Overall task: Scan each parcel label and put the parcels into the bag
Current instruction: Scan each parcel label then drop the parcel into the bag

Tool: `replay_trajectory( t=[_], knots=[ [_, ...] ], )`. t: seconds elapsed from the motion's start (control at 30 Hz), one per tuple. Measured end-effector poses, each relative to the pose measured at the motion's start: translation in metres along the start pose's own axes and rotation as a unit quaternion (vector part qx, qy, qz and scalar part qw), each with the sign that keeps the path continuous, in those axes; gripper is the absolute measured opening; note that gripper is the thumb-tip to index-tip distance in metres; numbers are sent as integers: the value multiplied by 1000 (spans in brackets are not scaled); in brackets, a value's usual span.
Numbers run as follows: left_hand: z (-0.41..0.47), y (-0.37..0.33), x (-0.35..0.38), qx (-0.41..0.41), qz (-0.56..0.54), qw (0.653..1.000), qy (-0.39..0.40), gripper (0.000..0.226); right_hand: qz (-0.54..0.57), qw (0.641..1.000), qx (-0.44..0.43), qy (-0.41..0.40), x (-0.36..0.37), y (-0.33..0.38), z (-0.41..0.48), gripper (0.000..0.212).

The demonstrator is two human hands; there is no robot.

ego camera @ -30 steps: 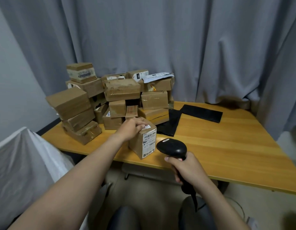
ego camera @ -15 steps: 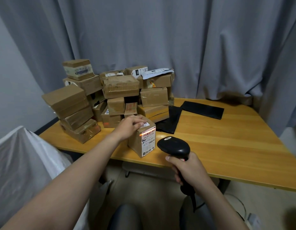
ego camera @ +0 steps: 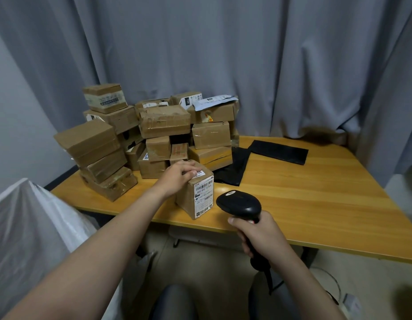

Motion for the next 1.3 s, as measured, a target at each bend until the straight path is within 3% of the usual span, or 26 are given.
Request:
replay_trajectory(
  t=[0.17,0.4,0.67,0.77,0.93,1.07,1.17,1.3],
  knots=[
    [-11,-7,1,-45,-1,999,-19,34,-4,1000,9,-4,-1,2,-4,40],
    [-36,-20,-1,-82,48,995,9,66,0,1000,-3,-31,-5,24,-3,30],
    [-112,-13,-35,-43,33,996,-75,57,-35,996,-68,-40,21,59,11,27],
    [-154,-4,-57,-56,44,992,-105,67,-39,995,-85,-23,50,73,23,26],
    [-233,33,-80,-132,73,979,-138,72,-46,995,-81,24,100,80,38,29],
    [-290,79,-93,-209,101,960,-159,62,-66,993,-71,68,137,78,44,30],
    [-327,130,-93,-277,90,943,-163,52,-85,990,-67,92,162,76,47,29],
    [-365,209,-87,-359,54,915,-174,57,-90,988,-62,109,184,73,51,27]
  ],
)
Point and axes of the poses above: each hand's wrist, its own z-axis towards the middle knuckle, its own x-axis out of the palm, y = z × x, the point moved 6 cm from there along z, towards the middle knuckle, and after that the axes turned 9 degrees about y, right-handed, at the moved point
